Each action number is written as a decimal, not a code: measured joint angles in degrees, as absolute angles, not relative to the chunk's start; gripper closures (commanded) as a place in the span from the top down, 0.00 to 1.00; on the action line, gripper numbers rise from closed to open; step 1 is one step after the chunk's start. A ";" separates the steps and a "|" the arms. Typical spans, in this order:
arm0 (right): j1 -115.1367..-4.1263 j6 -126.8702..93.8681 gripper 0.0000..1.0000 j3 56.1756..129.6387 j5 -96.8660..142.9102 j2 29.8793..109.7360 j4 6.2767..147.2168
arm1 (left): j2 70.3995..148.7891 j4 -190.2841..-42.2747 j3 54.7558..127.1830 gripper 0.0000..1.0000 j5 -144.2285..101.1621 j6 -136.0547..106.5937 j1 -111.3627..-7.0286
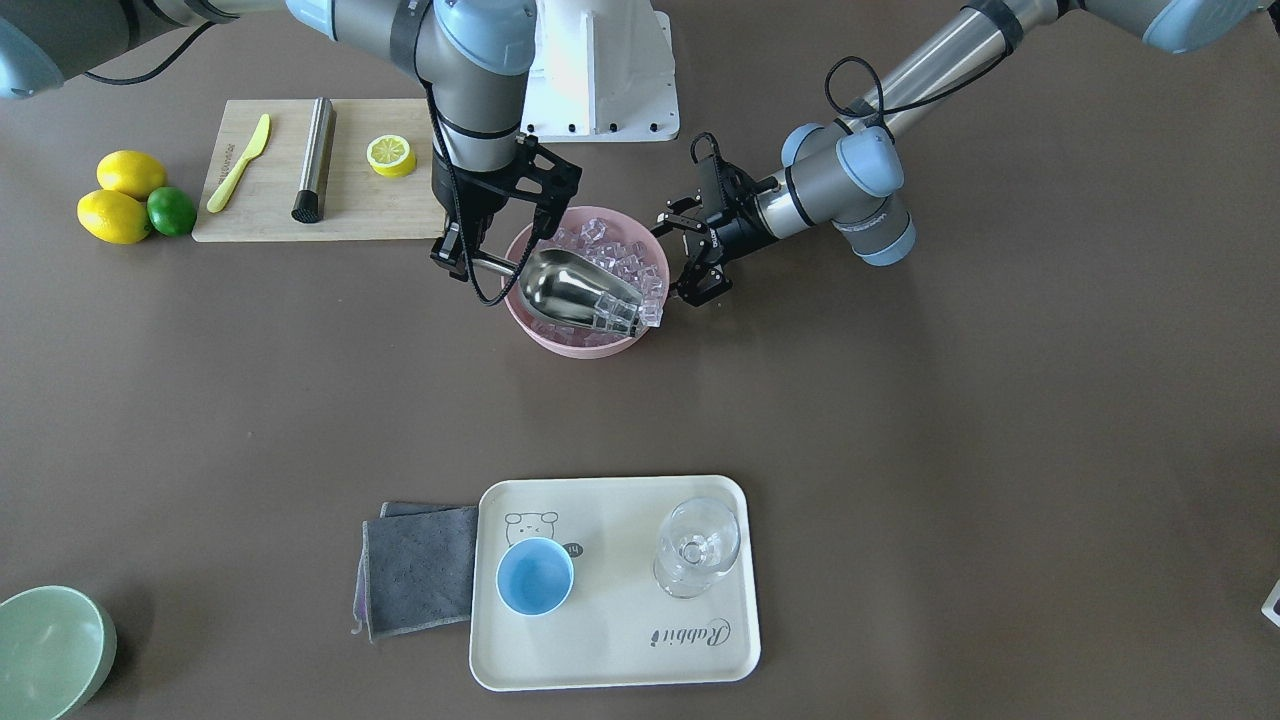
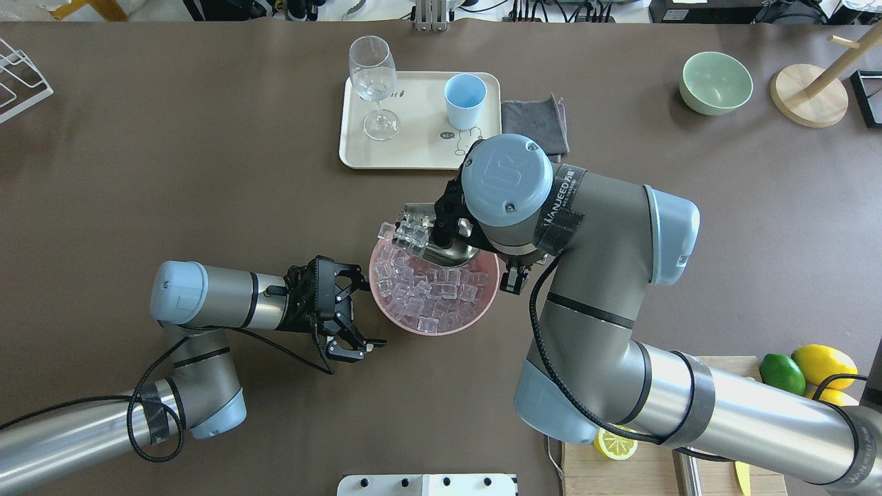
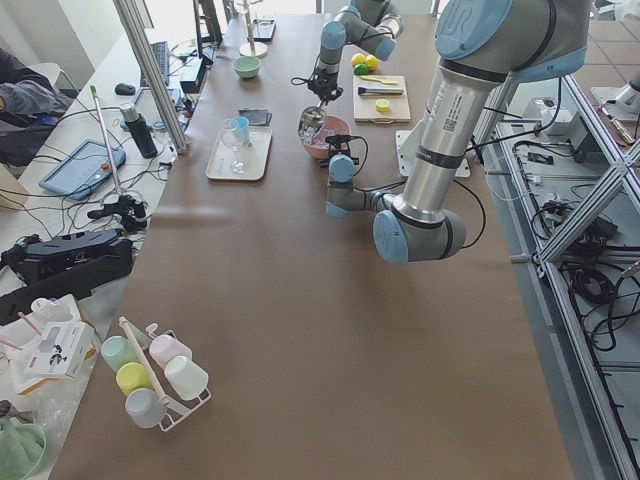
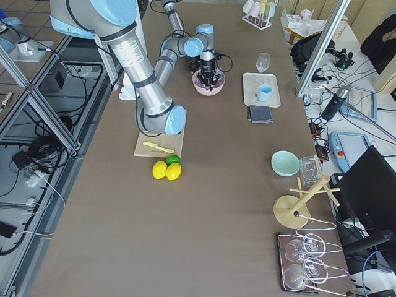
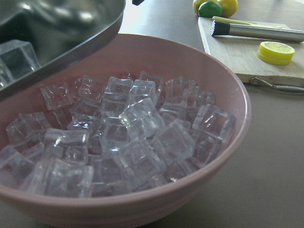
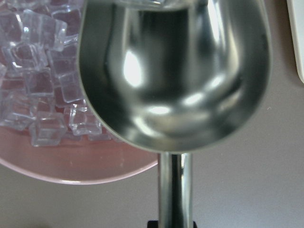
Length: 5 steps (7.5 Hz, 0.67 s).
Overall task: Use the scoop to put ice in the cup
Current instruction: 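Lift the scoop with ice cubes out of the bowl with the right gripper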
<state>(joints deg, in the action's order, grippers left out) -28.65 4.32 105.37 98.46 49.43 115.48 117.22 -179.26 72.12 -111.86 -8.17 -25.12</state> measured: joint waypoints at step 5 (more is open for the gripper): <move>-28.65 3.48 0.00 105.51 98.56 50.06 114.97 | 116.37 -178.76 73.02 0.98 -114.66 -8.26 -27.70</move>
<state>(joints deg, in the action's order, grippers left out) -28.65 3.48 105.51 98.56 50.06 114.97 116.37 -178.76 73.02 -114.66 -8.26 -27.70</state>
